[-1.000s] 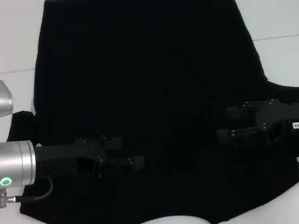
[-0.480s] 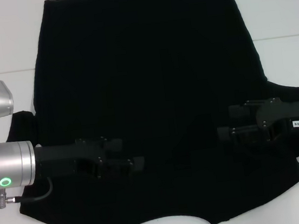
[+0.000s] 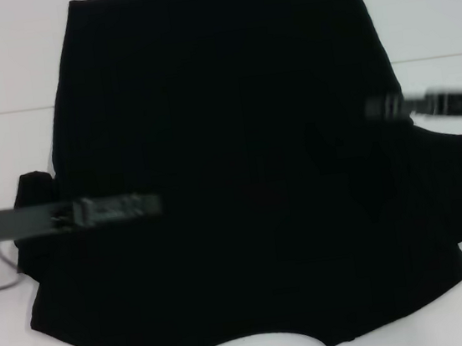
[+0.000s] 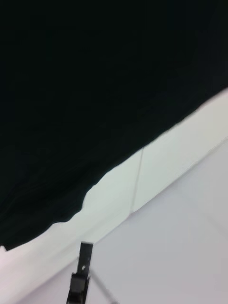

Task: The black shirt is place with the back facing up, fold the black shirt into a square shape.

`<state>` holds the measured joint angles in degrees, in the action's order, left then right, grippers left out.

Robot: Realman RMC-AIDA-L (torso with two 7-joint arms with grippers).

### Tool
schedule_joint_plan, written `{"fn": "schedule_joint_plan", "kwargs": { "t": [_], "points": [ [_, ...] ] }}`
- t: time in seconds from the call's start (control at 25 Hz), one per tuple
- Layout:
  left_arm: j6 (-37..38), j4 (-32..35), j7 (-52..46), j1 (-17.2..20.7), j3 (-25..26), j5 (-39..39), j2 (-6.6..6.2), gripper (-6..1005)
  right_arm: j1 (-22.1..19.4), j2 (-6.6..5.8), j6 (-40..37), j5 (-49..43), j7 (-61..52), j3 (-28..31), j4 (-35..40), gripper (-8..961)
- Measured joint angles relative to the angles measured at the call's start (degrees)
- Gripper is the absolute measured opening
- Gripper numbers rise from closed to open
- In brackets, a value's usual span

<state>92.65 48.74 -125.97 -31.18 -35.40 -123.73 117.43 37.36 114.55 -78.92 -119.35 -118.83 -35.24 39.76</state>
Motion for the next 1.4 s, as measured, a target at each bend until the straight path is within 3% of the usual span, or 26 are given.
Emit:
{"fn": "schedule_joint_plan", "kwargs": {
  "t": [0.16,0.32,0.44,0.64,1.08,1.4],
  "points": [
    [4.18,0.57,-7.50,0.14,10.22,-4.84,-1.58,932,2.72,-3.64,2.68,0.04,-14.45,0.44,-0.17,885],
    [5.65,0.53,-8.70,0.91,18.39,-9.55,-2.53,895,4.52,-5.83,3.82,-0.17,-19.64,0.10,0.23,885],
    [5.38,0.50,-9.11,1.59,21.47,-12.64,-2.73,858,5.15,-6.17,3.74,-0.19,-20.17,-0.05,0.24,885],
    [1.31,0.52,-10.16,2.19,24.05,-17.10,-2.79,616,5.35,-6.14,3.82,-0.23,-20.28,-0.08,0.25,885],
    [-10.60,-1.40,-10.43,1.93,21.77,-21.25,-2.29,598,4.99,-6.17,3.58,-0.27,-20.33,0.20,0.13,885],
    [-13.91,-4.35,-10.48,1.10,21.35,-21.80,-2.45,564,4.88,-6.27,3.52,-0.27,-20.37,0.35,0.16,884]
  ]
}}
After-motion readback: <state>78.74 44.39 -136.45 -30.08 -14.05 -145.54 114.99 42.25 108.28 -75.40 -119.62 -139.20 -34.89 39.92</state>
